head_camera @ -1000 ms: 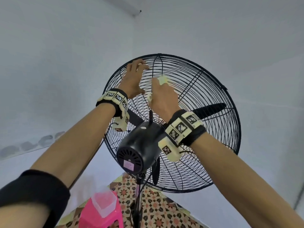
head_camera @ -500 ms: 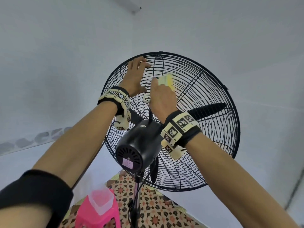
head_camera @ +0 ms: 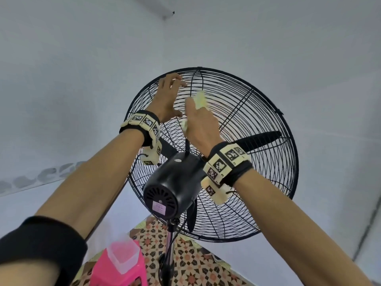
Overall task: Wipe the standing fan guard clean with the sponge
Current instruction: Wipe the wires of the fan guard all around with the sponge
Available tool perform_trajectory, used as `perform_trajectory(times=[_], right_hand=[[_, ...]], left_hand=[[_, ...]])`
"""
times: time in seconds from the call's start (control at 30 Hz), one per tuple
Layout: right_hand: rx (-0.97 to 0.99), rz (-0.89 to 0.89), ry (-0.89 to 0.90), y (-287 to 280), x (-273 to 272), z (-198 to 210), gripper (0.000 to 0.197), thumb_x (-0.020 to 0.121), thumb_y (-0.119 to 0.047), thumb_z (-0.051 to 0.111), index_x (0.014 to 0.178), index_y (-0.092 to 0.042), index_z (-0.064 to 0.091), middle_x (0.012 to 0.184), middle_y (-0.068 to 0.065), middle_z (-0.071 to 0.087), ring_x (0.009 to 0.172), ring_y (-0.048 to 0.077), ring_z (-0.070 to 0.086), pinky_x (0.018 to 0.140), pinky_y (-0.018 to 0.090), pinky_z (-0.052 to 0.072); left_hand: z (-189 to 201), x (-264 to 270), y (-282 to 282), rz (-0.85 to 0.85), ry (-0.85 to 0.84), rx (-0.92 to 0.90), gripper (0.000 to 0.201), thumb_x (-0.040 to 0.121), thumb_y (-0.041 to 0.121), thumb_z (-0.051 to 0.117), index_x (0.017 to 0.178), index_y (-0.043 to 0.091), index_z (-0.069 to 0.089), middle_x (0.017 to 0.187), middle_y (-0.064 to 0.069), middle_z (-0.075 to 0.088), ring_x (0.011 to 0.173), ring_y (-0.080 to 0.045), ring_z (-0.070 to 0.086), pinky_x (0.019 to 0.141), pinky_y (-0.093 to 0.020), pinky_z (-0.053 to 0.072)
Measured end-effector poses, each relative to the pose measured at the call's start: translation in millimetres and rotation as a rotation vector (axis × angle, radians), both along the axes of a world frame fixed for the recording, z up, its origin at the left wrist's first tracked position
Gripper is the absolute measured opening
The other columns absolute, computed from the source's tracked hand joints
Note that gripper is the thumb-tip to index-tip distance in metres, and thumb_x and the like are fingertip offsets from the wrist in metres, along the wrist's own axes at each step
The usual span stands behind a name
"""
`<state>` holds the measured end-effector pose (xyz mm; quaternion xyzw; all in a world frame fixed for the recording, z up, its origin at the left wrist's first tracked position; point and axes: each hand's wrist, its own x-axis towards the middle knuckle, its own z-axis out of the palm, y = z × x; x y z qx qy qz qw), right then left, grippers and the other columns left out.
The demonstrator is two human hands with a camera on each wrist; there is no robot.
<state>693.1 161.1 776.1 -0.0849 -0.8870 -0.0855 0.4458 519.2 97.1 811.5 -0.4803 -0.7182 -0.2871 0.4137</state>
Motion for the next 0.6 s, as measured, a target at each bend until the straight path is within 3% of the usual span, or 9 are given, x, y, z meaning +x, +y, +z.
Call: perform_trajectory(times=[0.1,0.17,0.23,0.3,0.37,0.43,0.53,0.6], right_hand=[[-0.017,0.347,0.072,7,0,13,0.031,0.091,-0.01,0.057,0.12,-0.009,0.046,0.074,0.004,0.057,0.056,0.026,0.058,0.047,0.03,0.037],[-0.075,0.43,0.133,13,0,25,0.025,0.091,-0.008,0.052,0.116,-0.006,0.049,0.067,-0.003,0.054,0.047,0.013,0.053,0.042,0.024,0.036],[-0.104,0.345,0.114,18,4,33,0.022,0.091,-0.01,0.051,0.113,-0.007,0.049,0.069,-0.003,0.054,0.053,0.017,0.055,0.049,0.027,0.035],[-0.048,0.082,0.063,15,7,39,0.029,0.093,-0.015,0.058,0.12,-0.008,0.048,0.086,0.007,0.059,0.075,0.029,0.061,0.06,0.033,0.035],[-0.015,-0.141,0.047,6,11,48,0.038,0.093,-0.019,0.065,0.125,-0.008,0.048,0.104,0.011,0.064,0.096,0.031,0.063,0.067,0.035,0.035],[-0.026,-0.1,0.06,1,8,54,0.037,0.093,-0.019,0.064,0.124,-0.009,0.049,0.104,0.01,0.063,0.096,0.03,0.062,0.068,0.035,0.037],[-0.072,0.179,0.034,9,3,53,0.025,0.09,-0.016,0.057,0.114,-0.011,0.051,0.093,0.009,0.064,0.082,0.034,0.061,0.061,0.034,0.037],[-0.066,0.119,0.042,12,7,49,0.027,0.092,-0.019,0.056,0.117,-0.013,0.049,0.091,0.007,0.062,0.079,0.031,0.059,0.06,0.032,0.034]], left_hand=[[0,-4,-2,0.012,0.013,0.016,0.09,0.06,0.012,0.098,0.137,0.007,0.052,0.148,-0.017,0.042,0.13,-0.039,0.039,0.103,-0.033,0.033],[1,-4,-3,0.007,0.008,0.013,0.092,0.059,0.014,0.099,0.138,0.007,0.051,0.149,-0.015,0.04,0.131,-0.037,0.037,0.103,-0.031,0.031],[2,-1,-3,-0.008,-0.006,0.0,0.097,0.057,0.017,0.1,0.14,0.01,0.05,0.15,-0.013,0.038,0.133,-0.035,0.035,0.104,-0.03,0.03],[3,0,-2,-0.017,-0.018,-0.013,0.099,0.055,0.017,0.101,0.14,0.012,0.05,0.15,-0.011,0.038,0.133,-0.034,0.035,0.105,-0.031,0.031],[2,-1,0,-0.025,-0.015,-0.01,0.099,0.054,0.018,0.102,0.139,0.011,0.051,0.149,-0.012,0.039,0.132,-0.034,0.036,0.106,-0.032,0.032],[2,-2,3,-0.026,-0.012,-0.003,0.1,0.053,0.02,0.103,0.138,0.009,0.051,0.148,-0.014,0.04,0.131,-0.036,0.037,0.106,-0.033,0.032],[2,-2,2,-0.016,-0.018,0.007,0.1,0.053,0.018,0.103,0.138,0.006,0.051,0.149,-0.016,0.04,0.132,-0.038,0.037,0.105,-0.033,0.031],[3,-2,-1,-0.022,-0.034,0.001,0.101,0.054,0.016,0.102,0.14,0.007,0.05,0.151,-0.014,0.038,0.135,-0.036,0.035,0.107,-0.033,0.031]])
